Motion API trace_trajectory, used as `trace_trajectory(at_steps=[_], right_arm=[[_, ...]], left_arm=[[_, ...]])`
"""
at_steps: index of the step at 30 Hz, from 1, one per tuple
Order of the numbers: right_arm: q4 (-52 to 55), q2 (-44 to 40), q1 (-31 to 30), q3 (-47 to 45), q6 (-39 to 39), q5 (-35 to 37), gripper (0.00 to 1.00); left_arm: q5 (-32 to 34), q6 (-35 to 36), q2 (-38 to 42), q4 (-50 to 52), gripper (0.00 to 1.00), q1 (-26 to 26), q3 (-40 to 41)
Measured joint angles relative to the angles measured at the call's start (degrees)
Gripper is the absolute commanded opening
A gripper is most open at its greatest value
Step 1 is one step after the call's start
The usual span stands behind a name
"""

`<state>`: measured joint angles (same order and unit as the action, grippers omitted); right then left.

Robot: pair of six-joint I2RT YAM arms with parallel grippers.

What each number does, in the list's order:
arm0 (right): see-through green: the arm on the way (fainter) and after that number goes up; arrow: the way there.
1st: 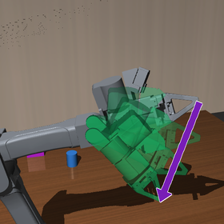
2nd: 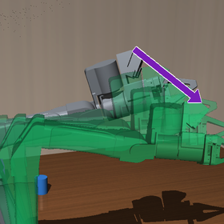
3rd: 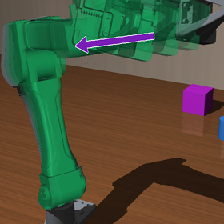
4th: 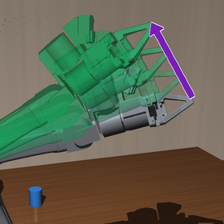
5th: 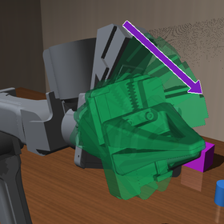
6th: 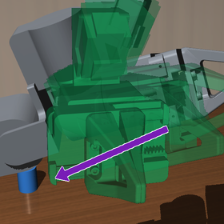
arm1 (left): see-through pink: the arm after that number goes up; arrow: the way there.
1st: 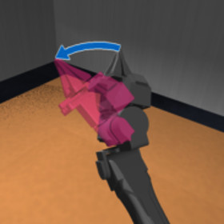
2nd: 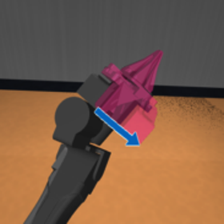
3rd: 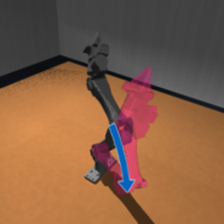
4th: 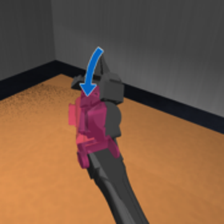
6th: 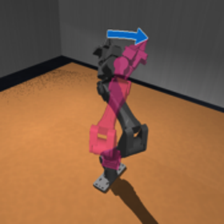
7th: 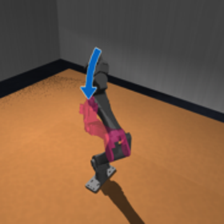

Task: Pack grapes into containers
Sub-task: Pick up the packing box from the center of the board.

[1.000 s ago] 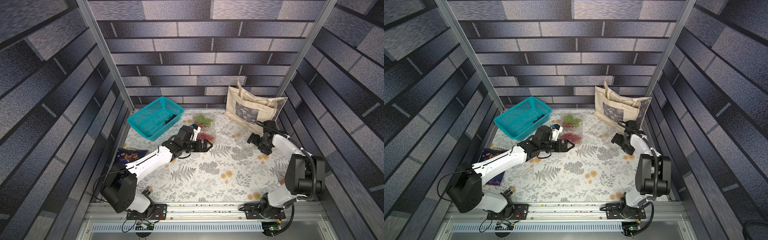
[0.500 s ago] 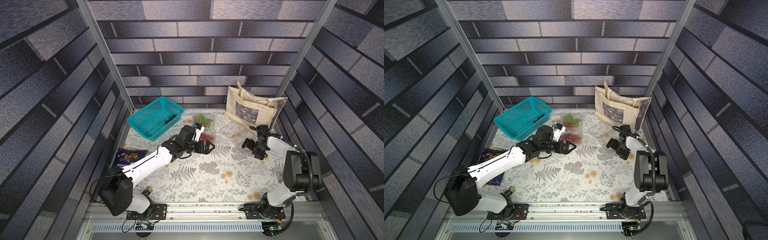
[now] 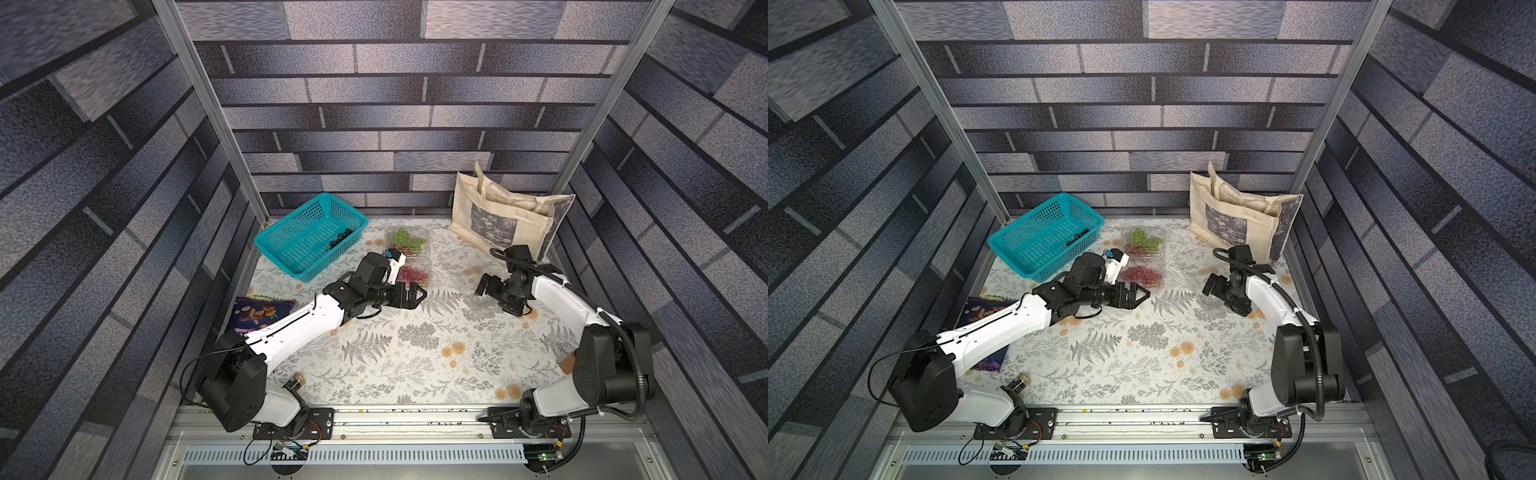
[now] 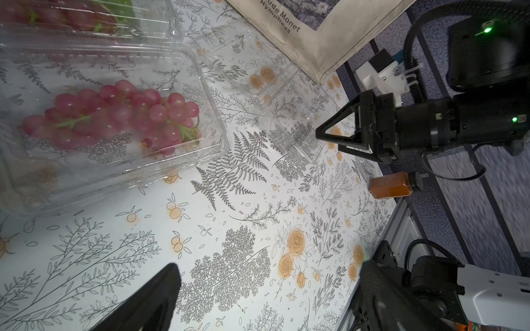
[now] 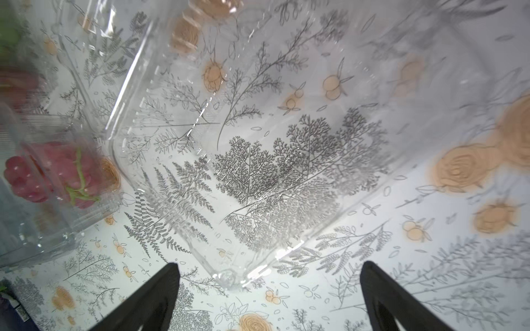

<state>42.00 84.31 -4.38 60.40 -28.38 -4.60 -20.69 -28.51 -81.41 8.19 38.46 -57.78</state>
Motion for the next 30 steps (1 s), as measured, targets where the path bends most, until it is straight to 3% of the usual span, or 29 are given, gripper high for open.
trace_trajectory(at_steps=[7,13,30], right_arm=[[1.1,4.0,2.8,10.9,8.2,9.4,1.00],[-1.1,11.2,2.8,13.6,15.2,15.6,0.99],[-7.8,21.4,3.2,13.4,17.7,14.5,0.70]], left_arm=[[0.0,0.0,0.0,0.0,1.00,-1.4,0.0],[0.0,0.0,0.0,0.0,1.00,-1.8,0.0],[0.2,-0.2,-0.3,0.0,1.00,-2.1,0.0]])
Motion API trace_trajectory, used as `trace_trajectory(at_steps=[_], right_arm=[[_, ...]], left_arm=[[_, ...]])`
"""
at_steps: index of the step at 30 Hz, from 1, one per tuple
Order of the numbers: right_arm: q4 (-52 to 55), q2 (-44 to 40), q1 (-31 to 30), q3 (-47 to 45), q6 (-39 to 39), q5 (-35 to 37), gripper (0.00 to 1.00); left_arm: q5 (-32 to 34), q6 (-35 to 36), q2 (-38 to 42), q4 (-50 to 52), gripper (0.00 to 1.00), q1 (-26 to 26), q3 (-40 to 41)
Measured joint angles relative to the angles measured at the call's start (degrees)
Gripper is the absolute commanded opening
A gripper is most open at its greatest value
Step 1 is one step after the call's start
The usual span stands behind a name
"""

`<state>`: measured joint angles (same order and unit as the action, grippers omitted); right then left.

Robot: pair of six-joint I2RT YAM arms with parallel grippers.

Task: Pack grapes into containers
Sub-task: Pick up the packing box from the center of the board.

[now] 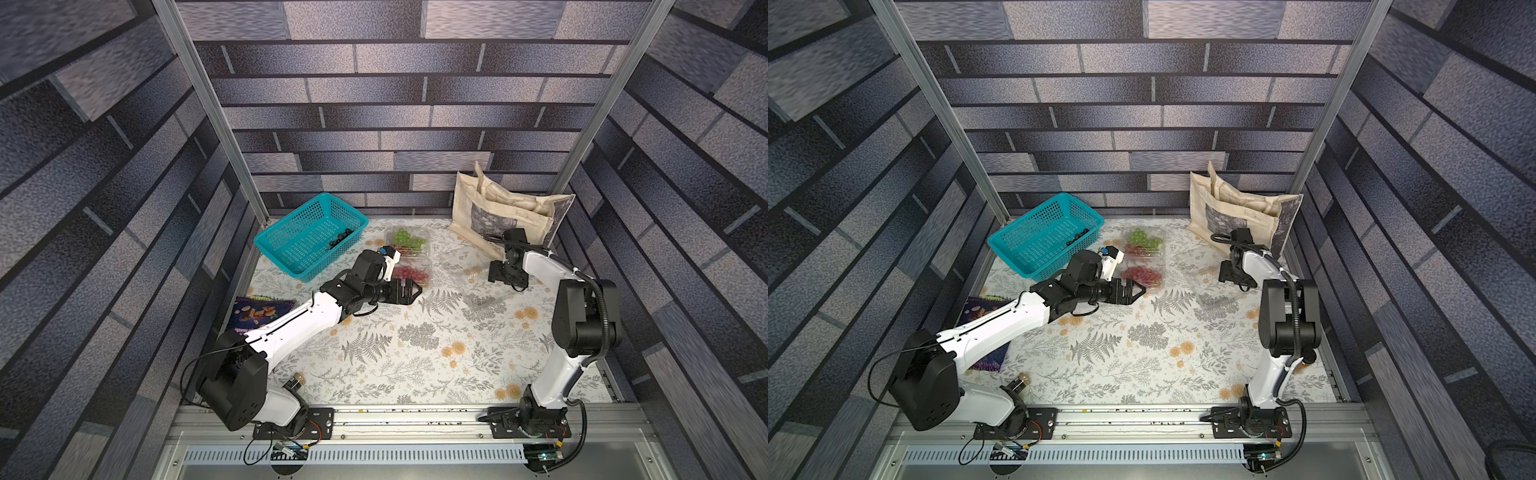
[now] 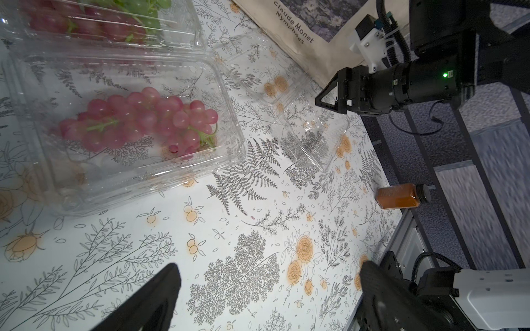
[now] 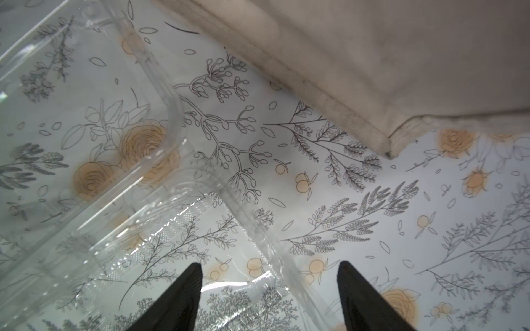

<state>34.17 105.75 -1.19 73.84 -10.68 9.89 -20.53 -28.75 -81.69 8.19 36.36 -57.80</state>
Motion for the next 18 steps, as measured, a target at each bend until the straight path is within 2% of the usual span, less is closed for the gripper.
trace_trajectory(at_steps=[7,10,18], right_arm=[[-2.1,0.3,0.0,-2.6,-1.5,-2.4,0.42],[-2.7,0.3,0.0,-4.3,-2.4,-3.1,0.38],[-3.0,-3.1,-0.4,-8.3,-3.3,-4.4,0.20]], left_arm=[[0.2,-0.2,0.0,0.0,1.00,-0.3,0.0],[0.2,-0.4,0.0,0.0,1.00,-0.3,0.0],[0.2,-1.2,0.0,0.0,1.00,-0.3,0.0]])
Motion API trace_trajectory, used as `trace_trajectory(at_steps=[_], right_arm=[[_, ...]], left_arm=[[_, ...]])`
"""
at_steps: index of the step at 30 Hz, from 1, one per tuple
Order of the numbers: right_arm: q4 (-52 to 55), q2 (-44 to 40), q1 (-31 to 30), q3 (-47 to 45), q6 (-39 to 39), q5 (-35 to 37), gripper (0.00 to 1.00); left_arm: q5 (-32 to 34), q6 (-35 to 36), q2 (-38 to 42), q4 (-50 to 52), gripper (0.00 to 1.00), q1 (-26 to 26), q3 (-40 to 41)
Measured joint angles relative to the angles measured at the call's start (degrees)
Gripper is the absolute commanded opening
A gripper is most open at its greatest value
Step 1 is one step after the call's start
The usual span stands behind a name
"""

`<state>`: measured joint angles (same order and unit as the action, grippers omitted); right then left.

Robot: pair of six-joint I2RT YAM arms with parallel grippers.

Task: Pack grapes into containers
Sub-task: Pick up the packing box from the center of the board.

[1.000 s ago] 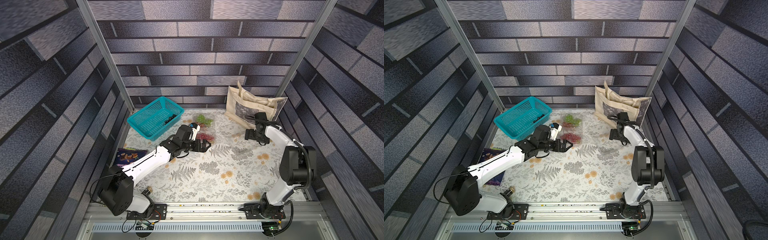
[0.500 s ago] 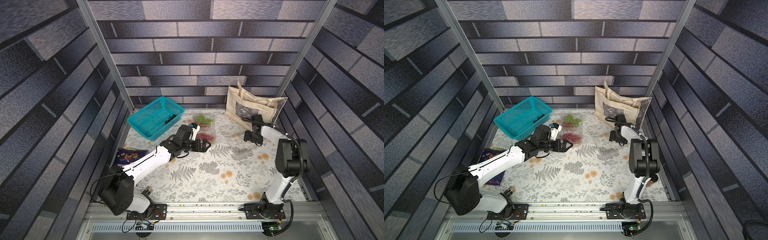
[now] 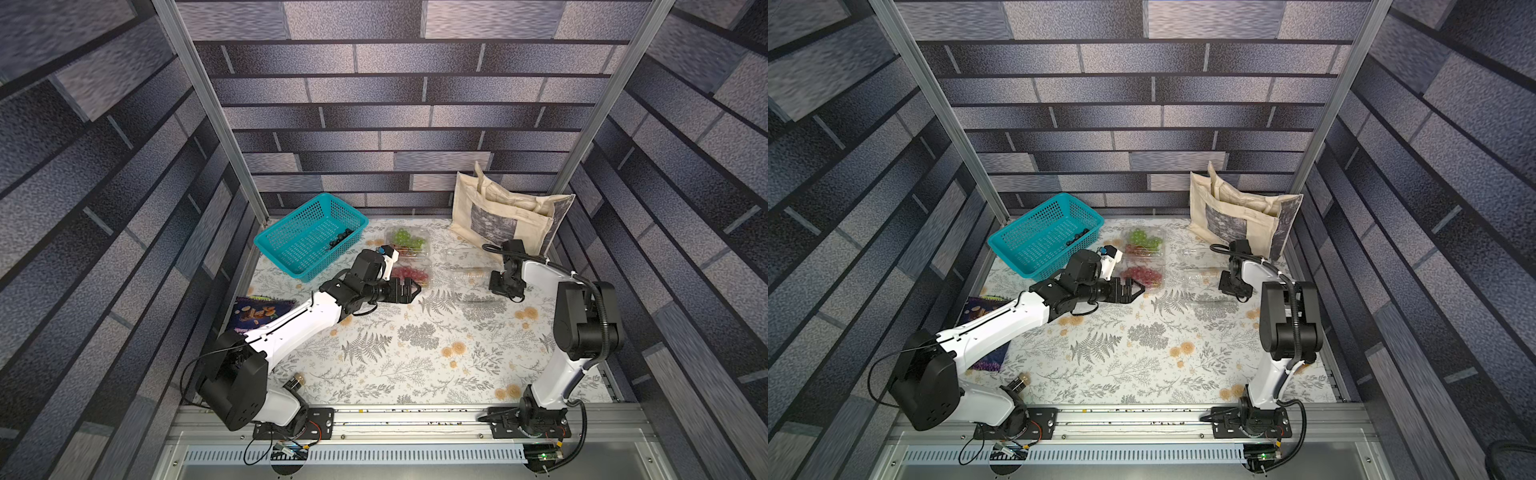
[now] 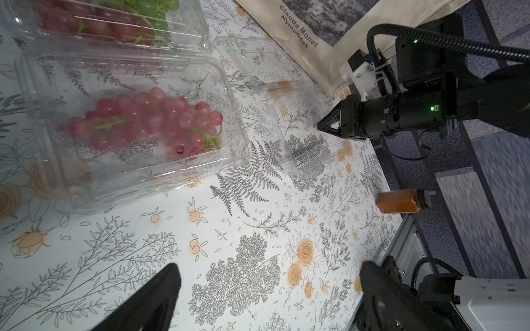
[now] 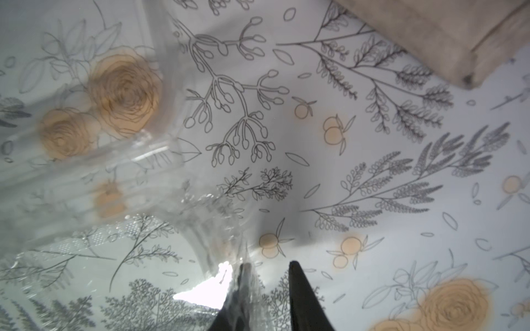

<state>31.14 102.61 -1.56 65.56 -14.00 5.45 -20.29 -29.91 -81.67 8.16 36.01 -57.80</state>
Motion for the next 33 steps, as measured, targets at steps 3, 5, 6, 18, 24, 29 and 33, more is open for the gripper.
trace_trajectory(at_steps=[3,5,6,18,24,29,33], right_arm=[[0.0,-1.7,-0.3,-0.3,-0.1,-0.3,0.08],[0.0,-2.8,-0.6,-0.3,-0.1,-0.6,0.02],[0.1,-3.5,-0.7,-0.4,-0.2,-0.9,0.02],[2.5,-14.1,-2.0,-0.5,-1.3,-3.1,0.01],[4.0,-19.7,-5.9,-0.1,-3.5,-5.1,0.00],[4.3,-20.8,-13.1,1.6,-5.8,-5.2,0.01],[4.2,-20.2,-20.2,1.7,-8.5,-4.7,0.00]], left_arm=[[0.0,-0.1,0.1,0.0,1.00,0.0,0.0],[0.0,-0.1,0.4,0.0,1.00,-0.1,0.0],[0.1,-0.1,0.6,0.0,1.00,-0.2,0.0],[0.0,-0.5,3.8,0.3,1.00,-4.5,-0.8],[0.0,-0.5,6.3,0.9,1.00,-7.5,-0.9],[-0.1,-0.6,8.5,1.7,1.00,-10.4,-0.9],[-0.3,-1.0,10.6,1.8,1.00,-12.9,-0.9]])
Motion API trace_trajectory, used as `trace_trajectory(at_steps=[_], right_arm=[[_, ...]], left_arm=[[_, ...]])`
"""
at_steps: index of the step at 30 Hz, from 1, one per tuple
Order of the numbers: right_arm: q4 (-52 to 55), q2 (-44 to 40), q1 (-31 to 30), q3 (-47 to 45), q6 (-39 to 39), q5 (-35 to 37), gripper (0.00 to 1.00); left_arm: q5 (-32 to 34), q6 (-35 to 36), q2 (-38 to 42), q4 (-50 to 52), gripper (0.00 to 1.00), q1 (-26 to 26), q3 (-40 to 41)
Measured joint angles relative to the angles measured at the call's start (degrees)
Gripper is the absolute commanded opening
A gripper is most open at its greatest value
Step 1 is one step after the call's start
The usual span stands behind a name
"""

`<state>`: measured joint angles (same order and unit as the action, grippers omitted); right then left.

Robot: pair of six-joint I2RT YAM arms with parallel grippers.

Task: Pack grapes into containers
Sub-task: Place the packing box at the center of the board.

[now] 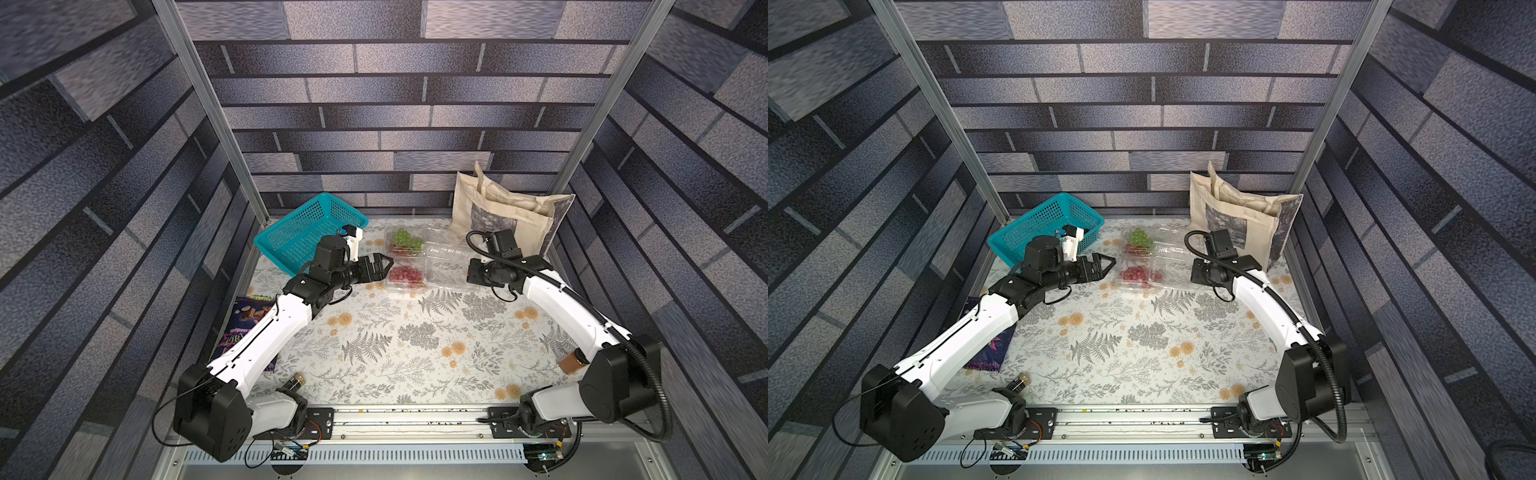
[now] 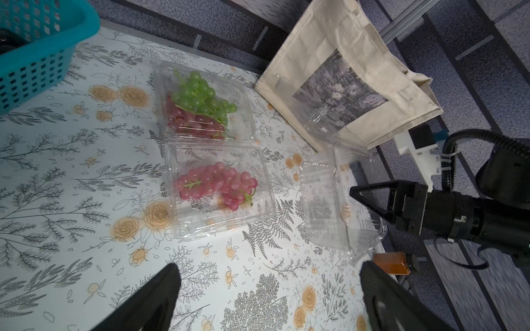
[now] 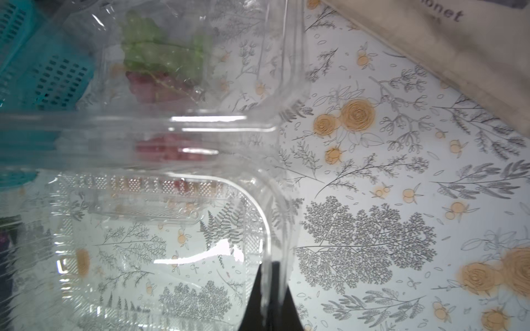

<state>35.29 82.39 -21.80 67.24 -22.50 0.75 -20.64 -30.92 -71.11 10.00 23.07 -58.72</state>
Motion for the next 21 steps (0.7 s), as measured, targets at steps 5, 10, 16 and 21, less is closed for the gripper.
trace_trajectory(at_steps=[5,10,16,21], right_arm=[[-1.1,2.9,-8.6,-0.2,-4.9,1.5,0.00],[-2.6,5.1,-14.8,-1.9,-8.5,3.6,0.00],[-3.7,8.7,-17.6,-3.4,-11.0,5.6,0.00],[-4.4,11.0,-18.5,-4.7,-12.2,6.5,0.01]], left_arm=[[-0.2,-0.7,1.8,0.3,1.00,-1.6,0.2],[-0.5,-1.0,3.1,0.5,1.00,-1.6,1.7],[-0.6,-1.1,3.4,1.0,1.00,-1.6,3.0],[-0.6,-1.1,3.6,1.2,1.00,-1.6,3.2]])
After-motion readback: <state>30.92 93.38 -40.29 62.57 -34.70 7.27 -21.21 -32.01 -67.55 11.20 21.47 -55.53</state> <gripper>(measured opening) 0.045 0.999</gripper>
